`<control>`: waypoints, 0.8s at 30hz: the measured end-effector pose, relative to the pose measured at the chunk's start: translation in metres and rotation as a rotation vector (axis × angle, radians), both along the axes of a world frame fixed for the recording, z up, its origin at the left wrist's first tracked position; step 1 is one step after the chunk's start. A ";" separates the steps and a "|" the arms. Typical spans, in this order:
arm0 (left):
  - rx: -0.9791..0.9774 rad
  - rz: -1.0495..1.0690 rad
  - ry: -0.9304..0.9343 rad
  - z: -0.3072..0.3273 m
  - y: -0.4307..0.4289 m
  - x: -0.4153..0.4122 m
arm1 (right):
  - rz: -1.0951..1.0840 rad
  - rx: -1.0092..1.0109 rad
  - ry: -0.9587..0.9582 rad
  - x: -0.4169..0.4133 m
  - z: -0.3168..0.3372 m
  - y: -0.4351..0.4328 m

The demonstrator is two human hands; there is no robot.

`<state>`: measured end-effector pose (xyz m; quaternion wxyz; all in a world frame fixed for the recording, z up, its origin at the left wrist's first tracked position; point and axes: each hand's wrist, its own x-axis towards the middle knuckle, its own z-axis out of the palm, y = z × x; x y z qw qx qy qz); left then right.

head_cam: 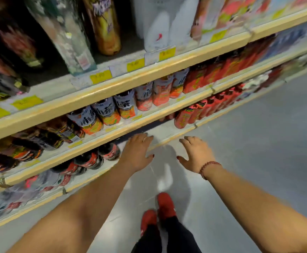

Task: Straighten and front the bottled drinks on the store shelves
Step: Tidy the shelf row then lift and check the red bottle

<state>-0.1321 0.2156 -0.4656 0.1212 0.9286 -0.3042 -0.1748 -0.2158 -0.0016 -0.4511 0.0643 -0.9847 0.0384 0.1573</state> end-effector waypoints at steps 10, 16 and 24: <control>-0.095 -0.368 -0.237 0.119 -0.130 0.001 | -0.350 -0.083 -0.191 -0.076 0.124 -0.088; -0.096 -0.522 -0.316 0.153 -0.232 -0.019 | -0.507 -0.110 -0.272 -0.123 0.159 -0.164; -0.141 -0.633 -0.372 0.184 -0.384 -0.065 | -0.606 -0.144 -0.303 -0.178 0.184 -0.302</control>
